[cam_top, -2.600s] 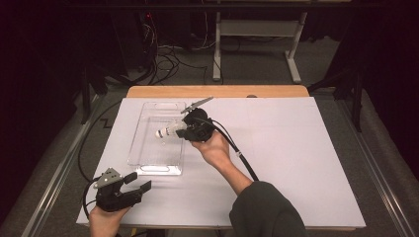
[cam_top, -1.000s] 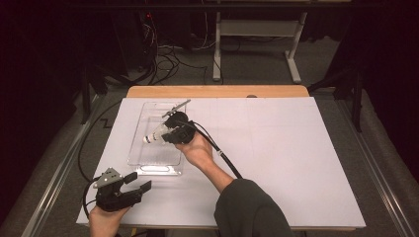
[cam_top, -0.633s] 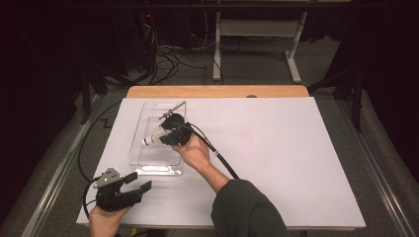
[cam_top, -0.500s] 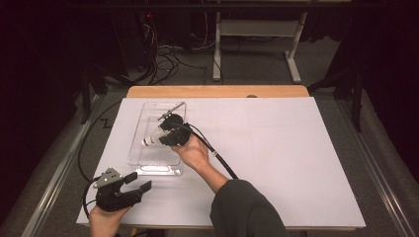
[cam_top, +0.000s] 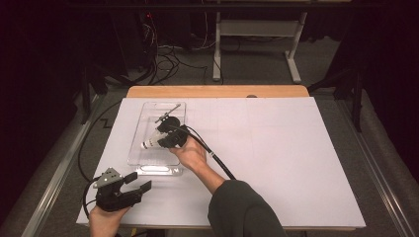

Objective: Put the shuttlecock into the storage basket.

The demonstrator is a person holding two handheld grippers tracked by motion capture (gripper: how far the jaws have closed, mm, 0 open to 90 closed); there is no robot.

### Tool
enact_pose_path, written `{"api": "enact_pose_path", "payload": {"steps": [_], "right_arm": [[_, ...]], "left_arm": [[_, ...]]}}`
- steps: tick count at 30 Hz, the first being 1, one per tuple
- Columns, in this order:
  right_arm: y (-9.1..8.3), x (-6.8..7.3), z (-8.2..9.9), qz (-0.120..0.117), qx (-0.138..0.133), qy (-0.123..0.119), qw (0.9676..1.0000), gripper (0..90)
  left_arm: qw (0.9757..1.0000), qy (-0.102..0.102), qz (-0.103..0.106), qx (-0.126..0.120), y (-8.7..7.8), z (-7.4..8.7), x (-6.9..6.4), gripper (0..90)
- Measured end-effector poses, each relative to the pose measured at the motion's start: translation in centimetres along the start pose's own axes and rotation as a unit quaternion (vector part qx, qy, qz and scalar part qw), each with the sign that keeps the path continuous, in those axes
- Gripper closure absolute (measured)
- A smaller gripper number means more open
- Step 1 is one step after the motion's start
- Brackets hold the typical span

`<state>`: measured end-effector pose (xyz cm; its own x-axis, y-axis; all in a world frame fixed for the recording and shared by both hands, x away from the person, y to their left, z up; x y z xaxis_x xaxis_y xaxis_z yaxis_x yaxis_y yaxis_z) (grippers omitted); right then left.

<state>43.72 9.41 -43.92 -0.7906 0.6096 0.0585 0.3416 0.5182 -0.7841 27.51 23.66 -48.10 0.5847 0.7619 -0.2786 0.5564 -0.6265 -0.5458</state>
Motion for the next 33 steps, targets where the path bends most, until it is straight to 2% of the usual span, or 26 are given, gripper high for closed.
{"api": "enact_pose_path", "payload": {"steps": [12,20,33], "right_arm": [[0.8,0.3,0.2,-0.006,0.017,0.005,0.9998,87.2],[1.0,0.3,0.2,-0.008,0.025,-0.002,0.9996,85.2],[1.1,0.4,0.2,-0.019,0.038,-0.002,0.9991,68.9]], "left_arm": [[1.0,0.0,0.0,0.0,0.0,0.0,0.0,33.9],[1.0,0.0,0.0,0.0,0.0,0.0,0.0,34.0],[1.0,-0.001,0.0,0.0,0.0,0.0,0.0,34.1]]}}
Point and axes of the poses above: each handheld gripper's, and its own axes: y roughly forward along the jaws, z roughly out of its underside, x roughly to its left, the point moved 4 cm from there along y, roughly forward along the jaws, and after that the axes turned 6 degrees about z, right-handed, at the moved point
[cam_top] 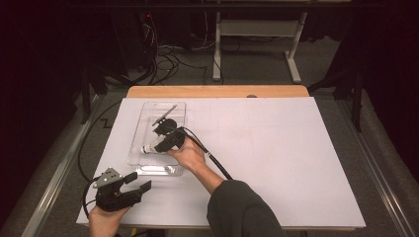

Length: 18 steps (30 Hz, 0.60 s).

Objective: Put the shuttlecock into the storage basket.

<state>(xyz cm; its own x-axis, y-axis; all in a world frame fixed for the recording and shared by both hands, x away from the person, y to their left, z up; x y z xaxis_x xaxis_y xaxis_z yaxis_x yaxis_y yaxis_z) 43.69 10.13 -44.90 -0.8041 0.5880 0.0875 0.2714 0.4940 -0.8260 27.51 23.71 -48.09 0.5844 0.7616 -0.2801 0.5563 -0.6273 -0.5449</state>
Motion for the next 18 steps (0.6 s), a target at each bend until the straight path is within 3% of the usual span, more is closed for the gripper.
{"api": "enact_pose_path", "payload": {"steps": [18], "right_arm": [[-0.44,-0.23,0.24,-0.012,0.007,0.008,0.9999,60.1]], "left_arm": [[1.0,-0.001,0.0,0.0,-0.02,0.02,0.03,34.1]]}}
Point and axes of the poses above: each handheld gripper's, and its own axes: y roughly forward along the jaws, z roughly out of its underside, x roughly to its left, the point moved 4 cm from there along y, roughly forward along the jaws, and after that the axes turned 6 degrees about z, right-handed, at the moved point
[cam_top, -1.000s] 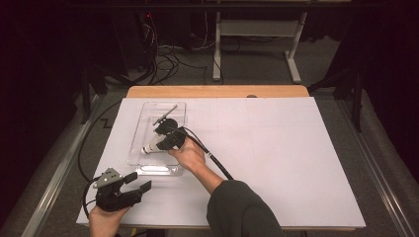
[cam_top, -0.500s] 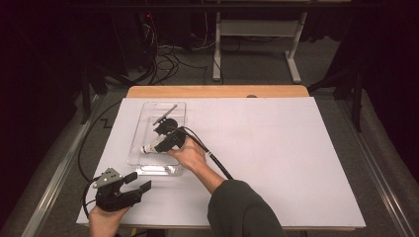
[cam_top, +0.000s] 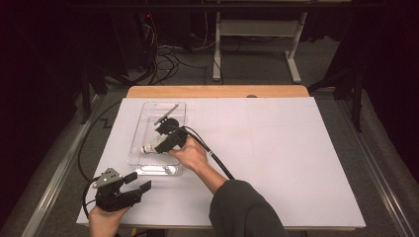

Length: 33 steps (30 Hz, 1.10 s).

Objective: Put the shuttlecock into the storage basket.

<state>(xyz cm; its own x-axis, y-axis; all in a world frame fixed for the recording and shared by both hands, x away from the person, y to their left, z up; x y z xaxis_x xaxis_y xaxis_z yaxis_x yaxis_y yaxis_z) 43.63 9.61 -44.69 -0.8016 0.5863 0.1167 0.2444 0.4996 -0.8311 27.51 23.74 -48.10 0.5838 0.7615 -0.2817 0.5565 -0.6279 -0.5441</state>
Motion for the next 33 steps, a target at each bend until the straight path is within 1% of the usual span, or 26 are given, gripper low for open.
{"api": "enact_pose_path", "payload": {"steps": [2,7,10,13,14,20,23,24,29,30,32,33], "right_arm": [[-0.1,-0.2,0.1,0.0,0.003,-0.007,1.0,59.5],[-0.1,-0.1,0.2,-0.004,0.003,-0.001,1.0,58.9],[-0.2,-0.3,0.4,-0.005,0.006,-0.004,1.0,58.9],[-0.2,-0.4,0.6,-0.007,0.009,0.002,0.9999,58.9],[-0.1,-0.5,0.7,-0.006,0.008,-0.001,0.9999,58.9],[-0.2,-0.8,1.0,-0.008,0.006,0.008,0.9999,58.9],[-0.5,-1.0,1.1,-0.008,0.004,0.007,0.9999,59.2],[-0.6,-1.1,1.2,-0.007,0.004,0.013,0.9999,59.5],[-1.1,-1.3,1.4,-0.007,-0.004,0.017,0.9998,64.2],[-1.2,-1.3,1.4,-0.007,-0.004,0.013,0.9999,66.0],[-1.4,-1.3,1.5,-0.006,0.0,0.014,0.9999,68.7],[-1.5,-1.4,1.6,-0.007,-0.003,0.013,0.9999,70.3]], "left_arm": [[1.0,0.0,0.0,0.0,0.0,0.0,0.0,34.1],[1.0,0.0,0.0,0.0,0.0,0.0,0.0,34.1],[1.0,0.0,0.0,0.0,0.0,0.0,0.0,34.1],[1.0,0.0,-0.001,0.0,0.0,0.0,0.0,34.1],[1.0,0.0,-0.001,0.0,0.0,0.0,0.0,34.1],[1.0,0.001,-0.001,0.001,0.0,0.0,0.0,34.1],[1.0,0.002,-0.001,0.002,0.0,0.0,0.0,34.1],[1.0,0.002,-0.001,0.001,0.0,0.0,0.0,34.1],[1.0,0.001,-0.001,0.001,0.0,0.0,0.0,34.2],[1.0,0.001,-0.001,0.001,0.1,0.0,0.0,34.2],[1.0,0.002,-0.002,0.001,0.1,0.0,0.0,34.1],[1.0,0.002,-0.002,0.001,0.1,0.0,0.0,34.2]]}}
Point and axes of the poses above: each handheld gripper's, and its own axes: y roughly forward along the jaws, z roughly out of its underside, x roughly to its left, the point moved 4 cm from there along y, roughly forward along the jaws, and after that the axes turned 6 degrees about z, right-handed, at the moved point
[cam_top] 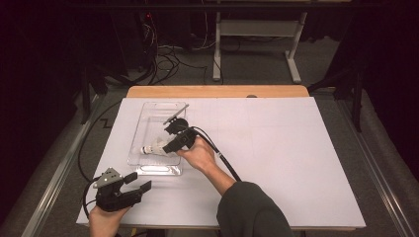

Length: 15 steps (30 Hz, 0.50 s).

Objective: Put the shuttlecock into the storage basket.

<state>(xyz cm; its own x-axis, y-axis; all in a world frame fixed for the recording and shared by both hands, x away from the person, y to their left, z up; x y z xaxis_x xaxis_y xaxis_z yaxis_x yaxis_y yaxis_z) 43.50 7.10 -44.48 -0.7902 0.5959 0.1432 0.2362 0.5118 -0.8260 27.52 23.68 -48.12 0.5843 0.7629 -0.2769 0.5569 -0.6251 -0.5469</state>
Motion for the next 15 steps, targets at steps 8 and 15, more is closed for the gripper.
{"api": "enact_pose_path", "payload": {"steps": [8,15], "right_arm": [[-0.38,-0.07,0.28,-0.002,-0.001,0.0,1.0,78.6],[-0.41,0.28,0.37,-0.007,0.002,-0.009,0.9999,88.4]], "left_arm": [[1.0,0.001,0.0,0.001,0.0,0.0,0.0,34.2],[1.0,-0.001,-0.003,0.0,-0.05,0.01,0.05,34.1]]}}
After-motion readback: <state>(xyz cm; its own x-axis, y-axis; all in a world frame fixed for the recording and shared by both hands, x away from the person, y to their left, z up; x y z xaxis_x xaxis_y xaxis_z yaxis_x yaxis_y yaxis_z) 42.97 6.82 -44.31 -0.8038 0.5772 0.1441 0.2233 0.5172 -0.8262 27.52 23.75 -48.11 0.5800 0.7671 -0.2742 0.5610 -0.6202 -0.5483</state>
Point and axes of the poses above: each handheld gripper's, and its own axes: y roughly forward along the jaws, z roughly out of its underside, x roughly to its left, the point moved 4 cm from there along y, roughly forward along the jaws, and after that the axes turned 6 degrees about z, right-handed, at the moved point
